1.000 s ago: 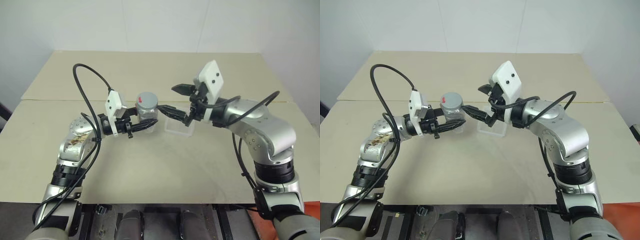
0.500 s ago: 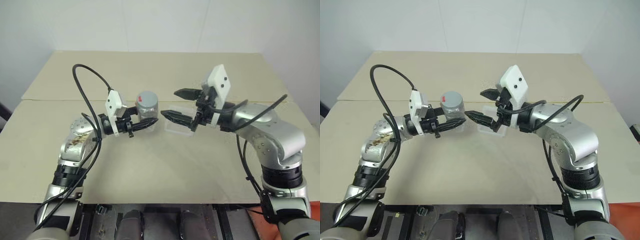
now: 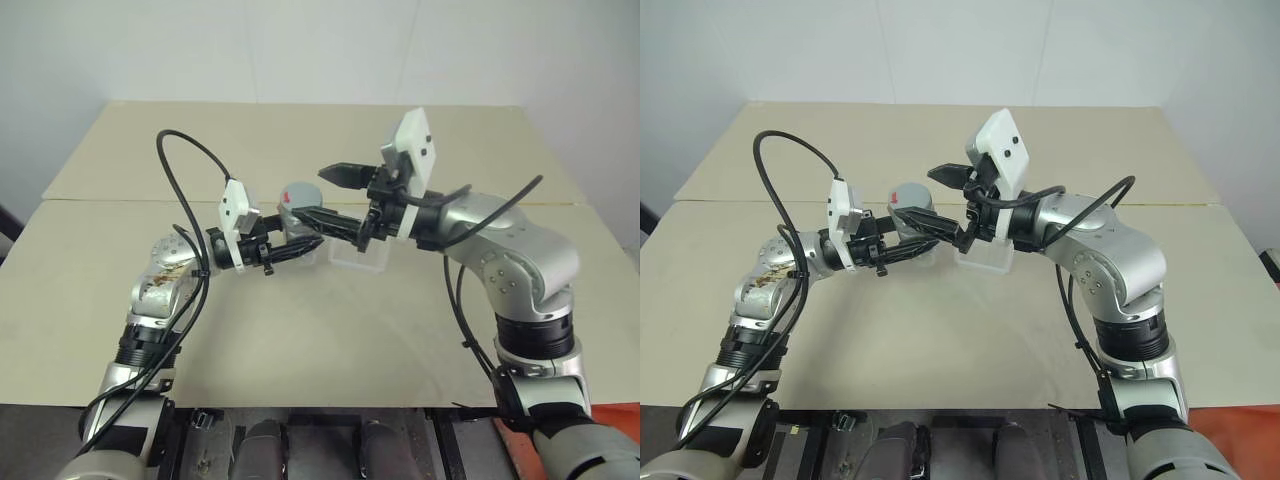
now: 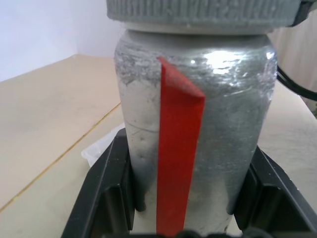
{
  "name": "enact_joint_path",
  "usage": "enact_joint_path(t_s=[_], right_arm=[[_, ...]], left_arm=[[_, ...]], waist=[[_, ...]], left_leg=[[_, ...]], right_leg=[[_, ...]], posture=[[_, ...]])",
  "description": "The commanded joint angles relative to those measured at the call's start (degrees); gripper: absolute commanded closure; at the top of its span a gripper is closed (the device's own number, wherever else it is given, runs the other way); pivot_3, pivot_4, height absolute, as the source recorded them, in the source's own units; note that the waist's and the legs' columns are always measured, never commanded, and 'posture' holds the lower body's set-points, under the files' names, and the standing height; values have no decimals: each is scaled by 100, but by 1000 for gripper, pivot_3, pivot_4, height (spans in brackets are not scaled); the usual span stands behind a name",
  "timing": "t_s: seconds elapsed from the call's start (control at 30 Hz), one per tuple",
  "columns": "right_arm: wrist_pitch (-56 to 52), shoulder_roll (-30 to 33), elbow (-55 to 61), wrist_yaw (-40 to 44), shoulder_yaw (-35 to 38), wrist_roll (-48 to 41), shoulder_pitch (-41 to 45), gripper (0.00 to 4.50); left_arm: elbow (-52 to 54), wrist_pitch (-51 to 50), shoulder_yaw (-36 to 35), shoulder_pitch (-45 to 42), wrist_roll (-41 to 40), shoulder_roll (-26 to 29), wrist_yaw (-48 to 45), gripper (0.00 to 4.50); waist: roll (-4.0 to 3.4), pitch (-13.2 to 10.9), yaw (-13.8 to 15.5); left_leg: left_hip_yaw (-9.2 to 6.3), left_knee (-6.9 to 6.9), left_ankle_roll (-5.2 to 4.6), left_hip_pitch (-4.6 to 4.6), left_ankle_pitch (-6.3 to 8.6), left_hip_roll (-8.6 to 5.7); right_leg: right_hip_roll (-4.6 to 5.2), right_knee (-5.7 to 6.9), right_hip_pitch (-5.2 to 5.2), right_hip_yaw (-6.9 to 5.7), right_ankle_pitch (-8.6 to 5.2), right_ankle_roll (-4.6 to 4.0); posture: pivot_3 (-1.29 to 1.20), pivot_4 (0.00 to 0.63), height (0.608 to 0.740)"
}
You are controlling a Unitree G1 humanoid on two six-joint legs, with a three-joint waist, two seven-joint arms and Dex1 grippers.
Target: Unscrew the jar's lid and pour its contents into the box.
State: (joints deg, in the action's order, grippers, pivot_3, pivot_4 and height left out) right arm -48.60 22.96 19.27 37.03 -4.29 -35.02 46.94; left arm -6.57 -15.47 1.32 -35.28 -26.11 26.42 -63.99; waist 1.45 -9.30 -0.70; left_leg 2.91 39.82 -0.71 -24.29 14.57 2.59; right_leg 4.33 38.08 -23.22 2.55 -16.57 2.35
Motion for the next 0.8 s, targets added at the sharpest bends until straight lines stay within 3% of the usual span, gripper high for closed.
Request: enact_joint_path(t_s=[0.03,0.5,0.6,0.7,0.8], right_arm=[[172,-42,70,29,-31,39,148,45],[197,-240,-205,109,-168,143,215,45],[187,-244,-240,130,-174,162,212,630],[175,-239,-256,165,-168,167,202,1622],[174,-232,-278,196,-176,179,188,1718]], left_arm=[[83,19,-22,-91,-59,7,-85,2428],[170,17,-43,-31,-79,8,-175,2428],[189,9,-45,-17,-85,14,-182,2428],[196,5,-52,-14,-88,20,-191,2428],[202,0,-65,-9,-96,32,-198,2428]], waist=[[0,0,0],[0,0,-3],[0,0,-3],[0,0,-3],[0,0,-3]], left_leg=[[0,0,0,-1,0,0],[0,0,0,1,0,0],[0,0,0,1,0,0],[0,0,0,1,0,0],[0,0,0,1,0,0]], right_leg=[[0,0,0,0,0,0],[0,0,-1,0,0,0],[0,0,-1,0,0,0],[0,0,-1,0,0,0],[0,0,-1,0,0,0]], posture=[[0,150,740],[0,150,740],[0,150,740],[0,150,740],[0,150,740]])
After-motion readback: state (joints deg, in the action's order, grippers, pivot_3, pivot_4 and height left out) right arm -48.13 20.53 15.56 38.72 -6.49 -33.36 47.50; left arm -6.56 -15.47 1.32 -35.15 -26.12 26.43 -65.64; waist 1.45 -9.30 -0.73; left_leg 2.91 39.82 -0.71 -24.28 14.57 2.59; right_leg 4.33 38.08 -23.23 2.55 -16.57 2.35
